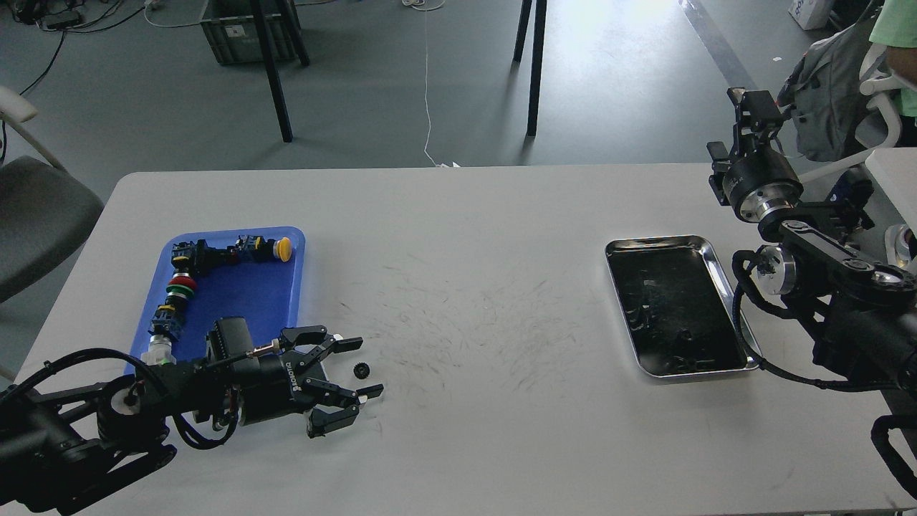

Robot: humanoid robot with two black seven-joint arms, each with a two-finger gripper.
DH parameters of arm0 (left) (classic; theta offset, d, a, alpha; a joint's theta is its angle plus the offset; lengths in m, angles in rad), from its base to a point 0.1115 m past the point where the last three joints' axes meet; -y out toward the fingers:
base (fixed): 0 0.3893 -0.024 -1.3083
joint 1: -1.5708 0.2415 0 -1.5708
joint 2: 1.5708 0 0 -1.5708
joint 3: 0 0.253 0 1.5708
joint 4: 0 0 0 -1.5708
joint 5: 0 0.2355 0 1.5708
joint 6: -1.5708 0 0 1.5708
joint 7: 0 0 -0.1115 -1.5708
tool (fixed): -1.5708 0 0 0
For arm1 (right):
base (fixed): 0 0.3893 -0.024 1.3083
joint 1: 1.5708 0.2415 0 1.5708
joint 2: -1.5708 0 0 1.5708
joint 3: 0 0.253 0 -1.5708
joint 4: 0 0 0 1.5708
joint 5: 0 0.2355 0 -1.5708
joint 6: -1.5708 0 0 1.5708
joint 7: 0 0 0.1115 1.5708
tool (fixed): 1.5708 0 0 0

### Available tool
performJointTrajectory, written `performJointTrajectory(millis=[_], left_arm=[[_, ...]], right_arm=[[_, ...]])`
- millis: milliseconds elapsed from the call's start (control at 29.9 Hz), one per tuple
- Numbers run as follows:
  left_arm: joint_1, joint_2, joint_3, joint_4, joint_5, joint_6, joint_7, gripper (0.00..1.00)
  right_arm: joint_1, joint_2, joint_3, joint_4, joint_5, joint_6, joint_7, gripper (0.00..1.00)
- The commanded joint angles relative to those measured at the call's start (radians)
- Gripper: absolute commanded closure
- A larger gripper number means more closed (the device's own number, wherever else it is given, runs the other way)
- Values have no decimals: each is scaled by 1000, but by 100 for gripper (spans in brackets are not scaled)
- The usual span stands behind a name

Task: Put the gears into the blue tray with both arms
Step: 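Lower the left gripper and grasp the black gear on the table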

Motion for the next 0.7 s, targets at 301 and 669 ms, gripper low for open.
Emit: performJointTrajectory(millis=[301,669], left_arm=[[17,4,-1,17,0,28,0,27],[17,2,-2,24,0,33,0,37]], right_arm=[[-1,0,-1,1,-1,0,0,6],[-1,0,-3,1,-1,0,0,6]])
